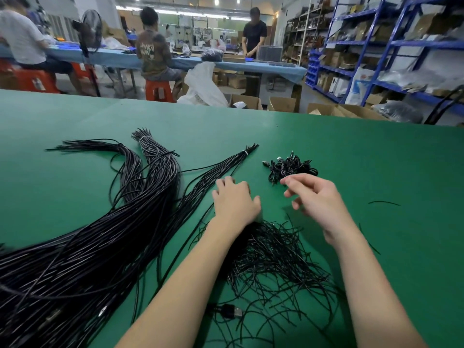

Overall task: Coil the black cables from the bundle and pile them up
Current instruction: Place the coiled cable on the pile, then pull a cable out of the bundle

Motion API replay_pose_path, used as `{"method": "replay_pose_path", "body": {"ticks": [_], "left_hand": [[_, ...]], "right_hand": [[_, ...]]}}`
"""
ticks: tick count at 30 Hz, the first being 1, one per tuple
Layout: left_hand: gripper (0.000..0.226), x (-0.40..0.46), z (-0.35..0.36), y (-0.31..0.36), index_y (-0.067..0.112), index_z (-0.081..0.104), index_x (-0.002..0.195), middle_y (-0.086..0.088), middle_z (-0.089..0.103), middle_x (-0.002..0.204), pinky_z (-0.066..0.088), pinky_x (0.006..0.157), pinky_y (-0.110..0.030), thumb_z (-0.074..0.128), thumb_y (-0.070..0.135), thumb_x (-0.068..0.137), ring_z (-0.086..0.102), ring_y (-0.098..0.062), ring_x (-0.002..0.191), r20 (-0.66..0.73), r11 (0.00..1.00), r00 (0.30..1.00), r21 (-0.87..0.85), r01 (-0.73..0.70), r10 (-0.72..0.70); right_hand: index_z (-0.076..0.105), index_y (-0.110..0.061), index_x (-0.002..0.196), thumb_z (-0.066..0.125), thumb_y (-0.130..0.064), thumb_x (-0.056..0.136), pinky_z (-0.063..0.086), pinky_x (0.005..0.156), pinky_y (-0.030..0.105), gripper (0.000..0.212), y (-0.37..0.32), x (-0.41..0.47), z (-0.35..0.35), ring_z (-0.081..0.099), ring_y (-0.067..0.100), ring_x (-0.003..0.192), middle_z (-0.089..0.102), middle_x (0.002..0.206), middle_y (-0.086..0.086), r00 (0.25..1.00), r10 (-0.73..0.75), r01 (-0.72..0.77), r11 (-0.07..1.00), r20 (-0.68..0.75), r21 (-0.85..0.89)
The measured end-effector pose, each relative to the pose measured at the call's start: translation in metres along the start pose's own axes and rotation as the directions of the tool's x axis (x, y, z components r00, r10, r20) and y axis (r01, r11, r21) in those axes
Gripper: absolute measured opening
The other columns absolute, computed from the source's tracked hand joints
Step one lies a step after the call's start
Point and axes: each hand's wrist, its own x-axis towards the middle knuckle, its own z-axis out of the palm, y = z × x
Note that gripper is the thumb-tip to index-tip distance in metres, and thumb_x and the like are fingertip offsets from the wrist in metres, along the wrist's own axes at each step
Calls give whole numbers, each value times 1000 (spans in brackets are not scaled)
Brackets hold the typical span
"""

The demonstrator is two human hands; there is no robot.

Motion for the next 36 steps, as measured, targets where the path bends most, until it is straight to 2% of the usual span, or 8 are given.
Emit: {"method": "replay_pose_path", "body": {"ticks": [8,14,22,26,28,31,33,36], "left_hand": [[40,3,-4,-10,11,50,128,-20,48,134,40,99,-43,51,38,97,47,-38,125,46,989,993,106,107,-112],[27,5,-14,-16,13,56,114,-11,62,121,37,78,-32,60,21,88,61,-31,112,55,985,991,129,116,-124],[12,4,-16,-14,19,51,95,-8,66,115,37,74,-30,61,25,90,63,-28,106,96,982,989,165,94,-111],[11,5,-16,-12,14,55,95,-12,66,116,39,75,-31,60,24,91,63,-32,107,83,993,992,82,89,-96],[13,9,-19,-11,10,56,99,-14,66,113,43,78,-31,56,22,93,63,-35,106,14,989,995,-110,102,-101],[13,14,-26,-8,15,52,105,-2,69,90,42,68,-30,55,16,92,63,-25,87,-83,867,994,-498,23,-74],[13,15,-31,-5,20,51,97,7,67,74,41,60,-28,58,12,89,57,-14,66,-74,702,993,-712,9,-88],[17,15,-39,0,13,51,95,-3,69,82,38,46,-19,60,-1,91,44,-6,47,147,136,987,-978,155,-69]], "right_hand": [[76,-24,89,68,-29,94,49,64,23,12,9,0,20,58,7,53,76,78,-7,973,76,-22,970,217,-243],[77,-23,89,67,-29,95,53,74,27,13,8,-1,27,59,7,53,77,80,-6,966,101,-33,961,238,-275],[77,-25,89,67,-30,94,55,78,26,12,10,-3,31,59,5,55,77,80,-8,953,125,-34,950,275,-312],[76,-28,88,68,-32,93,50,70,22,10,10,-3,33,61,4,52,77,80,-10,957,116,-22,942,265,-334],[74,-31,91,69,-33,93,49,69,23,6,11,-3,35,63,5,52,76,82,-11,970,79,-1,946,229,-324],[64,-36,106,71,-38,90,49,69,26,18,7,-3,42,68,7,56,75,90,-16,987,55,-13,963,149,-271],[58,-35,114,71,-44,89,47,68,25,30,5,-5,45,69,6,59,75,92,-18,982,104,-61,966,159,-250],[67,-29,109,73,-44,88,45,64,19,26,3,-9,50,65,4,56,73,77,-17,961,156,-101,968,231,-231]]}}
